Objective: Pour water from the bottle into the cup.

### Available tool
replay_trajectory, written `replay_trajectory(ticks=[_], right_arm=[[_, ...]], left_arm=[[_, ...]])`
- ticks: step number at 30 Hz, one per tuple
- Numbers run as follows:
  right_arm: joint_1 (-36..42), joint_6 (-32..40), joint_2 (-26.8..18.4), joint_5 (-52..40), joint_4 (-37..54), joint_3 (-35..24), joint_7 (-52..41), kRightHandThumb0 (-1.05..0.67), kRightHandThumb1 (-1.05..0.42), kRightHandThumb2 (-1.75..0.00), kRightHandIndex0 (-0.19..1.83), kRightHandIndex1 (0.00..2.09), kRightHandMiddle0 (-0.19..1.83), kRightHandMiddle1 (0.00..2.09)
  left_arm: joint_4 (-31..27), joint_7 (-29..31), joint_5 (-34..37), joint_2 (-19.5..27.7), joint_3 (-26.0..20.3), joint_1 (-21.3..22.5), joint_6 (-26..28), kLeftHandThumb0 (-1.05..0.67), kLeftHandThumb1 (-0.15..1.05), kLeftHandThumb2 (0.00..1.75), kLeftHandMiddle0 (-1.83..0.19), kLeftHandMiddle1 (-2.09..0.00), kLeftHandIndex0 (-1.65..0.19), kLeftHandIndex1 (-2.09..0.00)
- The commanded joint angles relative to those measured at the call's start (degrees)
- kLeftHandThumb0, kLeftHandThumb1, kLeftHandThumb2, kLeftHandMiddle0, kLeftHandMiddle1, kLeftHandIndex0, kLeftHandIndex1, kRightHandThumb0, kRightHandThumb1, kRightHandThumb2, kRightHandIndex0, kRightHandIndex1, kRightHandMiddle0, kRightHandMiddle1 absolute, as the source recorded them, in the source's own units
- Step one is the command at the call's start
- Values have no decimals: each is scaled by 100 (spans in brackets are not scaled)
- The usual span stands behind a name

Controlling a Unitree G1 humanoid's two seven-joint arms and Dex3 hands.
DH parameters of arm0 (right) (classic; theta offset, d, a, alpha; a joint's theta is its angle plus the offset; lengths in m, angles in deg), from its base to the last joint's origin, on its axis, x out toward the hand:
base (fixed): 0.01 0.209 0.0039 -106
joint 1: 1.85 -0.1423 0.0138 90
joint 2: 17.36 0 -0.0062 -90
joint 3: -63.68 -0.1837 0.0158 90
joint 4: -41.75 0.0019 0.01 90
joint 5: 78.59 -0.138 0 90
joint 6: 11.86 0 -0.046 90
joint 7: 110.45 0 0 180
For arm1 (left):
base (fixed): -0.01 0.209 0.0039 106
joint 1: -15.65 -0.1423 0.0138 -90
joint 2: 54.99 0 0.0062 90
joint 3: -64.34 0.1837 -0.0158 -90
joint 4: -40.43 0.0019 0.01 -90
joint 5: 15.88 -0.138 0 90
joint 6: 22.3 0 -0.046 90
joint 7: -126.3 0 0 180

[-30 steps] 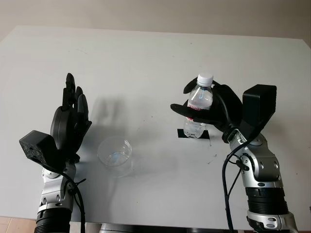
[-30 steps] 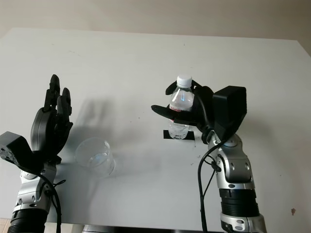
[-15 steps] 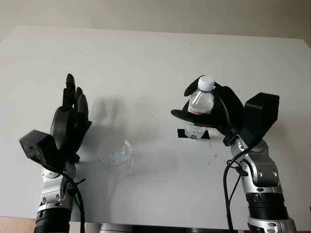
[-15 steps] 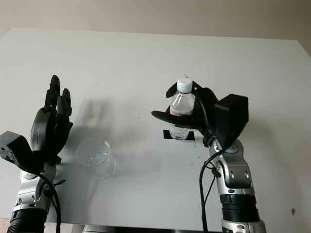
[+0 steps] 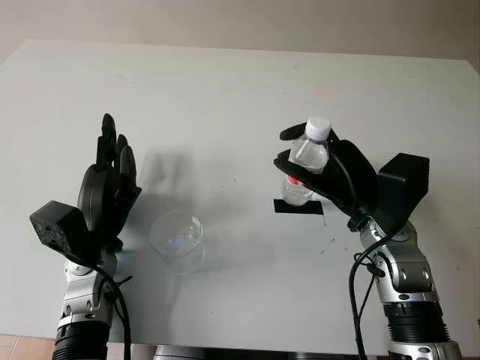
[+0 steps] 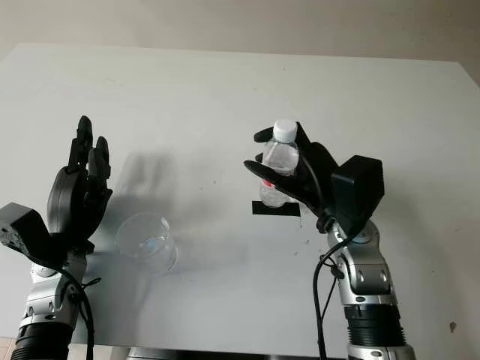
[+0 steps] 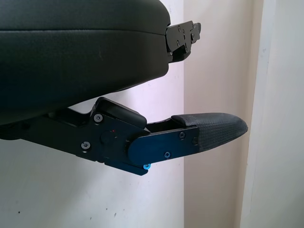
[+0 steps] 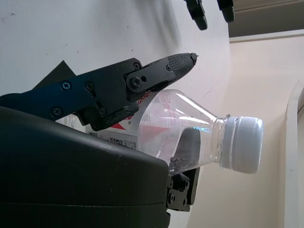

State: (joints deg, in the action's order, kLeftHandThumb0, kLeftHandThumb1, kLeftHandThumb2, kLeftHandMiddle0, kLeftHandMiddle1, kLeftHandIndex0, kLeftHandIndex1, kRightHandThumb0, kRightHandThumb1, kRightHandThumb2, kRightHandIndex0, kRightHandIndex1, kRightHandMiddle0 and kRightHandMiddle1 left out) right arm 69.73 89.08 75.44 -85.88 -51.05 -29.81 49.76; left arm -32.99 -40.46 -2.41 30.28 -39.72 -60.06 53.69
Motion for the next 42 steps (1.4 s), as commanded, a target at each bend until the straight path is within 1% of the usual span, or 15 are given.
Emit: replay_trajectory(ticks=[1, 4, 7, 10, 11, 15, 20, 25, 29, 36, 39, 42], right_arm=[[33, 15, -88, -24, 27, 3, -46, -56, -96, -5, -19, 69, -19, 89], [46, -17, -141, -24, 25, 20, -145, -61, -95, -5, -15, 30, -18, 53], [62, -69, -199, -2, 23, 37, -234, -67, -94, -5, -18, 8, -19, 27], [67, -88, -210, -79, 20, 13, -330, -73, -90, -5, -19, 1, -19, 5], [64, -98, -222, -81, 20, 15, -356, -76, -89, -4, -19, 0, -19, 3], [57, -113, -290, -63, 52, 21, -455, -91, -87, -5, -19, 0, -19, 0], [73, -202, -278, 53, 45, -1, -292, -97, -90, -6, -19, 0, -19, 0], [83, -403, -229, 132, -75, -63, -23, -98, -91, -6, -19, 0, -19, 0], [90, -694, -165, 73, -243, -156, 114, -94, -92, -6, -19, 0, -19, 0], [86, -1293, -70, 226, -502, -287, 595, -93, -92, -6, -19, 0, -19, 0], [62, -1575, 10, 180, -617, -347, 725, -91, -92, -5, -19, 0, -19, 0], [87, -1645, 122, 137, -576, -355, 824, -92, -92, -5, -19, 0, -19, 0]], left_arm=[[-9, 16, 35, 28, -35, 8, -38, -77, 105, 59, 19, -3, 19, 0], [-27, 7, 25, 30, -35, 10, -27, -77, 105, 60, 19, -3, 19, 0], [-37, 8, 19, 35, -30, 9, -19, -77, 105, 60, 19, -3, 19, 0], [-14, 28, 43, 19, -33, 14, -49, -77, 105, 59, 19, -3, 19, 0], [-14, 26, 39, 19, -30, 11, -41, -77, 105, 59, 19, -3, 19, 0], [-3, 10, 13, 19, -22, 9, -53, -77, 105, 59, 19, -3, 19, 0], [5, -2, 22, 7, -26, 13, -47, -77, 105, 59, 19, -4, 19, 0], [2, -34, -3, -9, -12, 9, -71, -77, 105, 59, 19, -5, 19, 0], [10, -31, 8, -16, -12, 6, -83, -77, 105, 59, 19, -4, 19, 0], [16, -87, -60, -12, 22, 17, -101, -76, 105, 61, 19, -4, 19, 0], [22, -82, -55, -5, 29, 22, -92, -76, 105, 61, 19, -4, 19, 0], [40, -77, -78, 10, 40, 20, -118, -77, 105, 61, 19, -3, 19, 0]])
